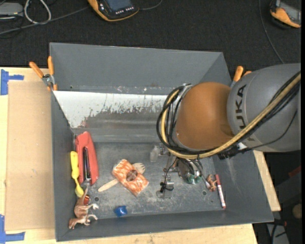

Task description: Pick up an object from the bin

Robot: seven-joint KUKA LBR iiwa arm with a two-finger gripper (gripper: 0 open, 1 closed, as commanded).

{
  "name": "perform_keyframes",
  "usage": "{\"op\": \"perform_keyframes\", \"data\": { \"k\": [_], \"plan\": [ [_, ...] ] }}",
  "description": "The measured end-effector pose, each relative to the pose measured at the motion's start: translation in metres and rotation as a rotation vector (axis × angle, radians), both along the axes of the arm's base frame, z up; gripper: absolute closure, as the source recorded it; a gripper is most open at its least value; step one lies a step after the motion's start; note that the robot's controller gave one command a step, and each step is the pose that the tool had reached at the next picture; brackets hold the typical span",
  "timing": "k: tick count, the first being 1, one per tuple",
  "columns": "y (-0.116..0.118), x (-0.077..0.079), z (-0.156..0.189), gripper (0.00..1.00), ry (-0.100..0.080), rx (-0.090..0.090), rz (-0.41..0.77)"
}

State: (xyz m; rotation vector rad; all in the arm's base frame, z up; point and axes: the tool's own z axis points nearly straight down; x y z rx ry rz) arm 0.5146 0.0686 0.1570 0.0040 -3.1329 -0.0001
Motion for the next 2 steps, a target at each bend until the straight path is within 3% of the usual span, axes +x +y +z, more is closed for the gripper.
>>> {"op": "perform_keyframes", "data": {
  "k": [1, 2],
  "plan": [
    [0.0, 0.002, 0.003, 0.0, -0.007, 0.0, -0.003],
    [0.056, 0.075, -0.049, 0.0, -0.013, 0.002, -0.025]
  ]
}}
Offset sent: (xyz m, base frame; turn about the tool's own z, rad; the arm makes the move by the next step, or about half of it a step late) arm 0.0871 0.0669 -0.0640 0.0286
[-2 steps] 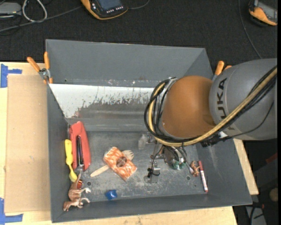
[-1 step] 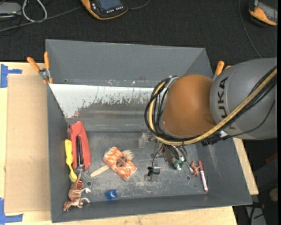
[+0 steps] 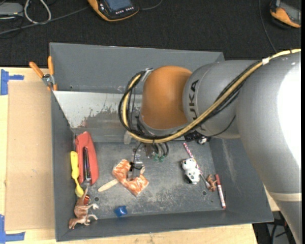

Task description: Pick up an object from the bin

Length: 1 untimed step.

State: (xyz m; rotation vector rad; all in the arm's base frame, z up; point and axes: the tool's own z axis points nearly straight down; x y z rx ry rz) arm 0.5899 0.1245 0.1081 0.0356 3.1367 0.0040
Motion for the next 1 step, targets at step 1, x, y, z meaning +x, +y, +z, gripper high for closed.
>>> {"op": "perform_keyframes", "data": {
  "k": [1],
  "plan": [
    [-0.0007, -0.0115, -0.0345, 0.0, 0.001, -0.002, -0.108]
  ]
}}
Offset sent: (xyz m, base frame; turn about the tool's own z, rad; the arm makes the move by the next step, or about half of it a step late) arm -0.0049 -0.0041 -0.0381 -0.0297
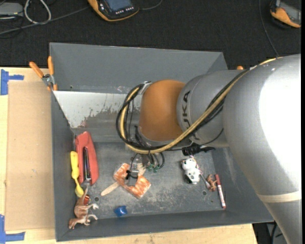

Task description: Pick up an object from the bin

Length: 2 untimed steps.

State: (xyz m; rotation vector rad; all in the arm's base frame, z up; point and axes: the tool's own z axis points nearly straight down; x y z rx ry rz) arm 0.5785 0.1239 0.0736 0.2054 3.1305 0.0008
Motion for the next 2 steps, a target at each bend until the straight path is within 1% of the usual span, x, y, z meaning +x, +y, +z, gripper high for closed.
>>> {"op": "perform_keyframes", "data": {
  "k": [1, 2],
  "plan": [
    [-0.004, -0.014, -0.008, 0.0, -0.003, 0.001, 0.029],
    [-0.008, -0.026, -0.006, 0.0, -0.004, 0.001, 0.051]
  ]
}}
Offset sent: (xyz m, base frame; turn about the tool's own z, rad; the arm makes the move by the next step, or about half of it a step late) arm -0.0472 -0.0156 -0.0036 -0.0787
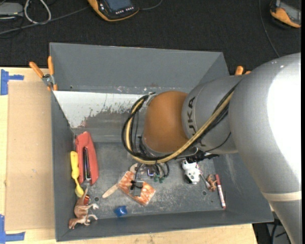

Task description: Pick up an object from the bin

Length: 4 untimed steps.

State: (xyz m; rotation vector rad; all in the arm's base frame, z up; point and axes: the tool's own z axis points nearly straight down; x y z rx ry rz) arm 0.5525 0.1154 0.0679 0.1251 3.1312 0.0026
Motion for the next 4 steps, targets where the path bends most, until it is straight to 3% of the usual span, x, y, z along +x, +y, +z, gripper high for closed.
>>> {"op": "perform_keyframes", "data": {
  "k": [1, 2, 3, 4],
  "plan": [
    [0.048, -0.021, 0.003, 1.0, -0.004, 0.001, 0.069],
    [0.048, -0.021, 0.003, 1.0, -0.004, 0.001, 0.068],
    [0.048, -0.032, 0.076, 1.0, 0.003, -0.001, 0.079],
    [0.048, -0.053, 0.151, 1.0, 0.012, -0.003, 0.111]
  ]
}}
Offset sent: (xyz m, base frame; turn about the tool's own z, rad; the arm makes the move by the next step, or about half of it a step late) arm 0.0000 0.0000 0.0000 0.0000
